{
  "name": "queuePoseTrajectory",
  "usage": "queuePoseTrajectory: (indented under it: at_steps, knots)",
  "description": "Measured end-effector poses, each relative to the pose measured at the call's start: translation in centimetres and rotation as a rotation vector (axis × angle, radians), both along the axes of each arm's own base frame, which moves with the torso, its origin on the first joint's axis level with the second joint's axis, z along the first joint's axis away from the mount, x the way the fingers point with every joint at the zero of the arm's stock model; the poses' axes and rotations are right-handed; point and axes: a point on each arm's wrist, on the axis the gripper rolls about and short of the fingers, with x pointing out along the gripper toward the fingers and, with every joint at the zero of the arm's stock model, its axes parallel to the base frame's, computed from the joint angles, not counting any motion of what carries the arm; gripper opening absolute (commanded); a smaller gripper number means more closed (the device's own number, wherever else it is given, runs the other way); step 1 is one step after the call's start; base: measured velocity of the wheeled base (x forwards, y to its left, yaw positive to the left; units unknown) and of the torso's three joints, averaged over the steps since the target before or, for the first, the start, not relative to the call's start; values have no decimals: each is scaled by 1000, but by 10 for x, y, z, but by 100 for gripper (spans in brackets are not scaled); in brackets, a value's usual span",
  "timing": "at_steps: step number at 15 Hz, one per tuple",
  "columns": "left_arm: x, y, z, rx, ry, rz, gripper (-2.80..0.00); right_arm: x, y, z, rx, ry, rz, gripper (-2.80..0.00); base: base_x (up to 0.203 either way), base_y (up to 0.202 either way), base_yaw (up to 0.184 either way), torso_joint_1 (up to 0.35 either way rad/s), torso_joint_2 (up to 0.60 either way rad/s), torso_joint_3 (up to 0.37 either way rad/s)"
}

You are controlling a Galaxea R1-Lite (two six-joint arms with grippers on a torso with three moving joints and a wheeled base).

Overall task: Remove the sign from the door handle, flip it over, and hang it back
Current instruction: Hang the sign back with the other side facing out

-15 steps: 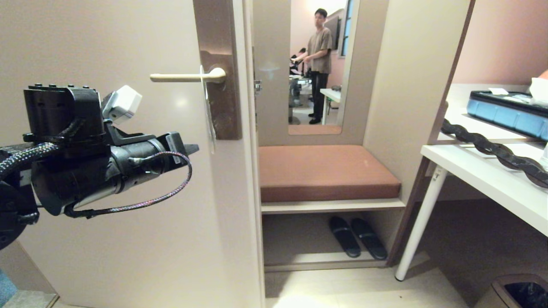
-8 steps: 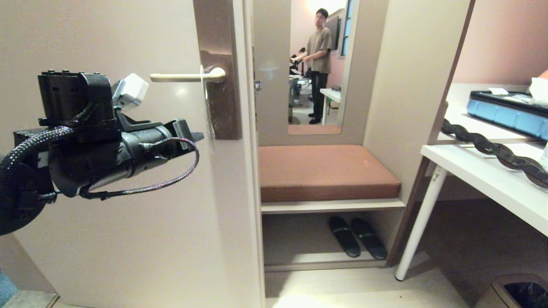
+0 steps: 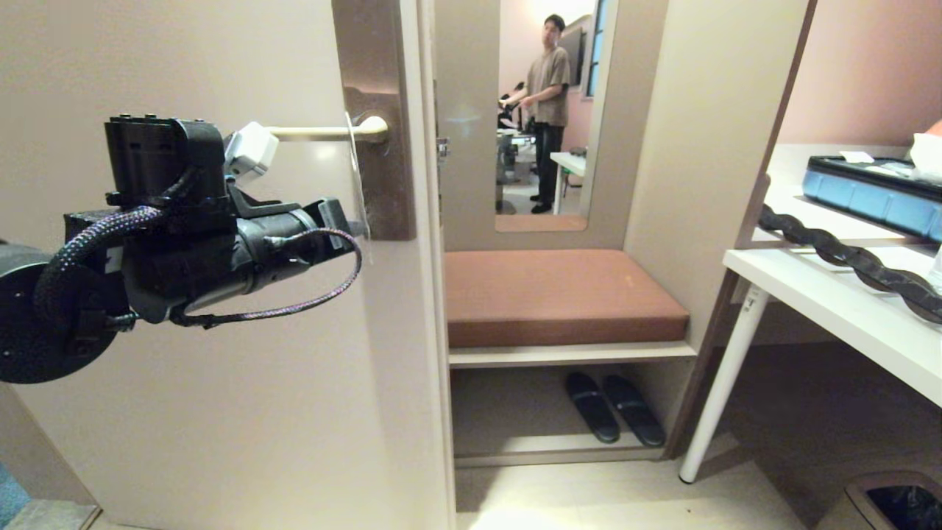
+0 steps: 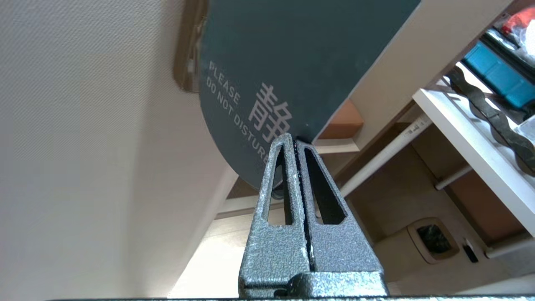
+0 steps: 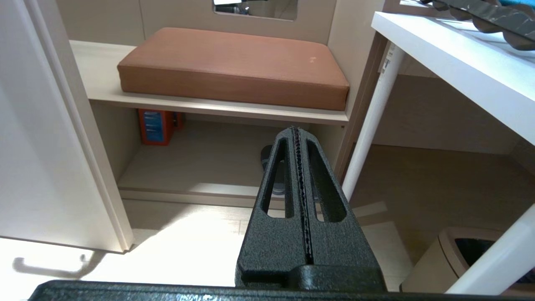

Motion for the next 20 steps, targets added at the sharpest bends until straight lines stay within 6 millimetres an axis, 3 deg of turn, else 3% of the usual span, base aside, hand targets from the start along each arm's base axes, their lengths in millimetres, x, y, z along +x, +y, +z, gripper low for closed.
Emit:
queuePoseTrajectory:
  at_steps: [20]
  knots:
    - [6, -22, 12, -63, -105, -56, -280, 0, 0, 0, 1, 1, -1, -280, 0, 0, 0, 0, 0, 0]
